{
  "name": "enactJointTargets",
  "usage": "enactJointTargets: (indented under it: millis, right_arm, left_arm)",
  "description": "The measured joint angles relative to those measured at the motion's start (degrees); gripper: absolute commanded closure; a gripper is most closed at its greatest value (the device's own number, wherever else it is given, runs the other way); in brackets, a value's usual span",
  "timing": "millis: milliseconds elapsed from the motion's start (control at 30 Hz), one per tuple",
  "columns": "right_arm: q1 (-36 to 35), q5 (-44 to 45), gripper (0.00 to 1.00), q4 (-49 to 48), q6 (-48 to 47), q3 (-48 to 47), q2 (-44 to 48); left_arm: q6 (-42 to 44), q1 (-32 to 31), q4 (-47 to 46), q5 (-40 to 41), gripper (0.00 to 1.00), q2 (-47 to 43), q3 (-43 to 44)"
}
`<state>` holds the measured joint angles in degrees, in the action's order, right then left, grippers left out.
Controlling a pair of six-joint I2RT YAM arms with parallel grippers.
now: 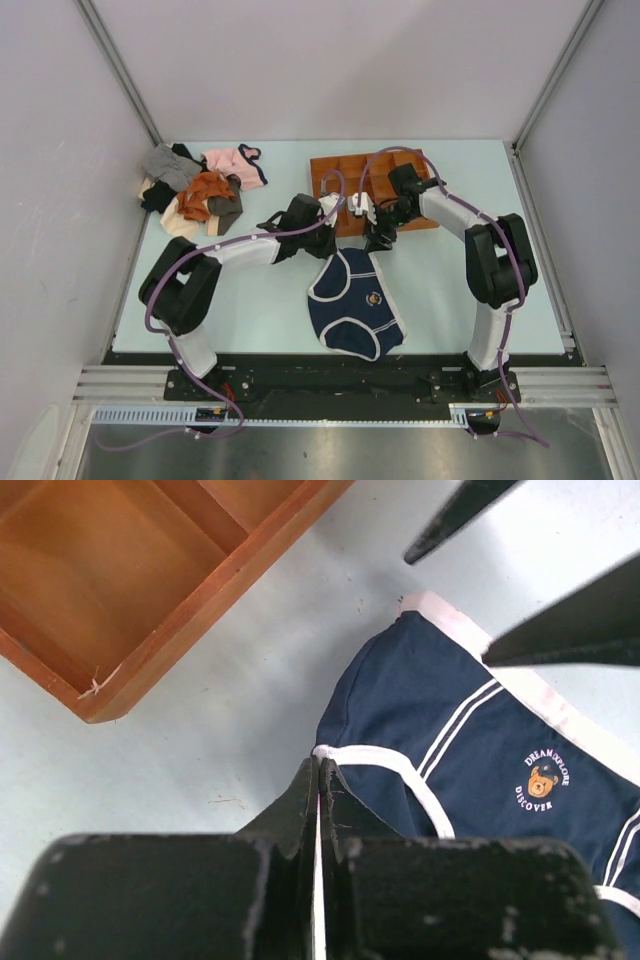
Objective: Roll the underwear
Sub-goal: Fold the underwear at the center of the board.
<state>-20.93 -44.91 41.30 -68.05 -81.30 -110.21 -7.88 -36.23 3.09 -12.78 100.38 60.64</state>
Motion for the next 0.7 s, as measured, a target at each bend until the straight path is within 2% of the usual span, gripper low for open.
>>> enactJointTargets:
  millis: [367,700]
  right_arm:
    - [0.04,-0.61,0.52,6.93,-5.57,-6.62,-7.80]
    - [-0.72,2.21,0.53,7.15,-6.19,-6.80,-8.61]
  left_arm:
    - [0.52,0.26,-1.75,-3.61,0.99,0.00,-2.84]
    - [-0.31,0.46,-4.87,-4.44,1.00,0.00,-5.60]
